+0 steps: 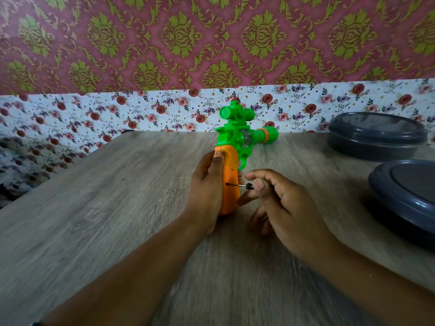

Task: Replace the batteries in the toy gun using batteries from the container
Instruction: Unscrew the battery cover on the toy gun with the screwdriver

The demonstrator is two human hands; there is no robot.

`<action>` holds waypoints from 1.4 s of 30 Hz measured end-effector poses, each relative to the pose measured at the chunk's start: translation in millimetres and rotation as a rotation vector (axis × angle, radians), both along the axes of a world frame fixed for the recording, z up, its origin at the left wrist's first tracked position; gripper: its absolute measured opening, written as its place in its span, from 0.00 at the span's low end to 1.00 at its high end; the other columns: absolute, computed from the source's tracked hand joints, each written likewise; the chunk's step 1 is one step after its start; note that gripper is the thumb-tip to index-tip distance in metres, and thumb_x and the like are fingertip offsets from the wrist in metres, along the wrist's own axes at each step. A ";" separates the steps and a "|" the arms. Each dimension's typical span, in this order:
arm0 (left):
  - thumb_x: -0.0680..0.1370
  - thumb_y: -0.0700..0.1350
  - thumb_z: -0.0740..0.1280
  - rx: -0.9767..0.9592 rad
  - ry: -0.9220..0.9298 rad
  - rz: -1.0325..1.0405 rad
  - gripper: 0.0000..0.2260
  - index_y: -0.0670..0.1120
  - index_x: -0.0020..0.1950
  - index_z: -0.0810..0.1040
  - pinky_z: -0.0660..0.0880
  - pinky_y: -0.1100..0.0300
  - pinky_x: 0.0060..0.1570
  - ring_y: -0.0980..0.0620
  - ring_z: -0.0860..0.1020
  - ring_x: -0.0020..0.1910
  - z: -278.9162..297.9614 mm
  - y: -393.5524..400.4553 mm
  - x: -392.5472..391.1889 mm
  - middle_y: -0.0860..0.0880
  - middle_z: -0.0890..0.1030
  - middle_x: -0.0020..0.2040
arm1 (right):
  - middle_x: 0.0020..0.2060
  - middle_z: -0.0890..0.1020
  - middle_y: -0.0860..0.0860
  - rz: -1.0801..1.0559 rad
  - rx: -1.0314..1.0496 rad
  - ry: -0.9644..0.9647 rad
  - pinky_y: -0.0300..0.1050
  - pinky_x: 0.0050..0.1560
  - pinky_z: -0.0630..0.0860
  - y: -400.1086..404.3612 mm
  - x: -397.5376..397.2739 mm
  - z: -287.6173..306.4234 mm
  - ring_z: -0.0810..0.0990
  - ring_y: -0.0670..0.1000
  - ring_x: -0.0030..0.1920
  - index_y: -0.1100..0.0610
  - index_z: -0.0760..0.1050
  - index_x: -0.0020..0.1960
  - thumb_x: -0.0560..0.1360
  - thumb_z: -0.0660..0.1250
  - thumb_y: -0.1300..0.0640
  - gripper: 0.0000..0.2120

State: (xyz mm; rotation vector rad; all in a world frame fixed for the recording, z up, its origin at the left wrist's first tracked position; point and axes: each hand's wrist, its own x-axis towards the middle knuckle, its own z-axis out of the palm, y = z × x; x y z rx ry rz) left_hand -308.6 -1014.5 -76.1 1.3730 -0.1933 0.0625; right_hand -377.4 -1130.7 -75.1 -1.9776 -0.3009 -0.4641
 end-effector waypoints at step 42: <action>0.82 0.51 0.55 0.038 -0.039 -0.013 0.09 0.57 0.48 0.73 0.74 0.71 0.27 0.64 0.79 0.27 1.3 -3.3 -6.1 0.57 0.81 0.28 | 0.32 0.78 0.37 -0.145 -0.354 -0.115 0.30 0.30 0.65 -12.7 -0.9 17.7 0.74 0.36 0.30 0.49 0.77 0.40 0.71 0.69 0.55 0.03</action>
